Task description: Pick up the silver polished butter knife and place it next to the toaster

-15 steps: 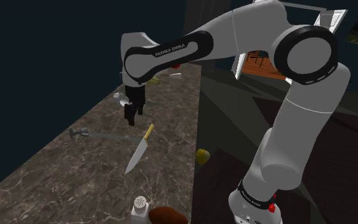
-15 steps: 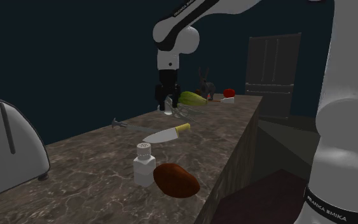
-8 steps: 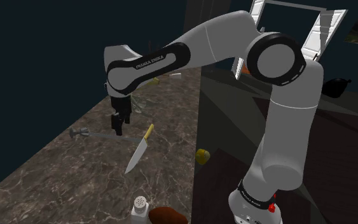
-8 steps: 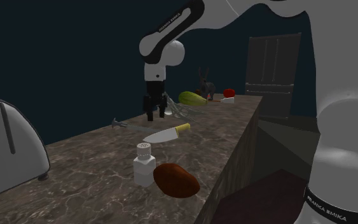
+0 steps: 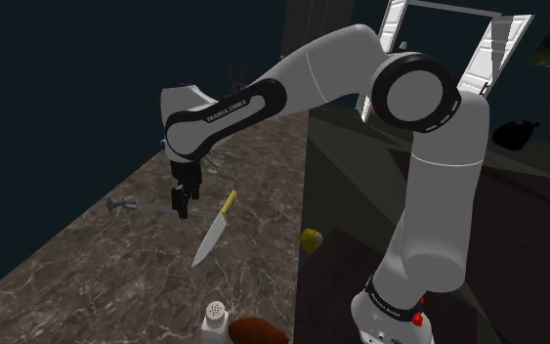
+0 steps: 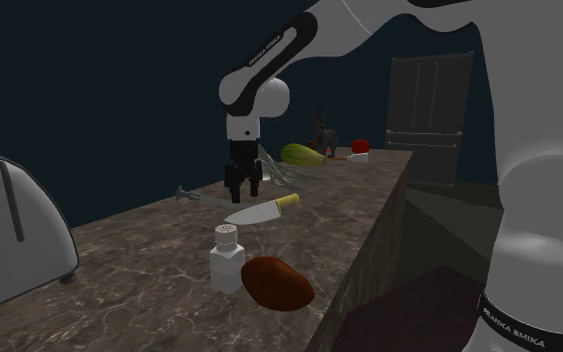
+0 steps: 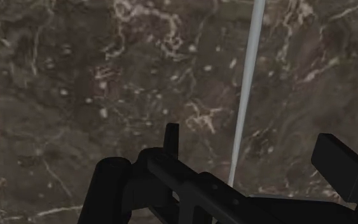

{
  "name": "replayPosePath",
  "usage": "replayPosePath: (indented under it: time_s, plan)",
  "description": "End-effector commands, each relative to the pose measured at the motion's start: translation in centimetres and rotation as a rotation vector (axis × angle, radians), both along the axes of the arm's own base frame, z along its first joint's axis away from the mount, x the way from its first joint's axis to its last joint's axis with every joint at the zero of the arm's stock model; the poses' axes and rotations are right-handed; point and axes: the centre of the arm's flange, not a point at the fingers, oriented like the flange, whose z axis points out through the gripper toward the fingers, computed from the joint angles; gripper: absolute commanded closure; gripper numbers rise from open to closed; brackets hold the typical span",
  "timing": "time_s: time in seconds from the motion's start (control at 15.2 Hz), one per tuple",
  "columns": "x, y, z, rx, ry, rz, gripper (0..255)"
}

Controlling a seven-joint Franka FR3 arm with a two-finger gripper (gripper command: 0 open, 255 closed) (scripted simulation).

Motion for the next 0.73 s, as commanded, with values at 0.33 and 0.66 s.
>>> replayPosePath:
  time_s: [0.33,0.66]
  plan:
    - [0.01,0.01,-0.07,0.000,0.000,0.000,255]
    - [0.01,0.01,-0.07,0.000,0.000,0.000,255]
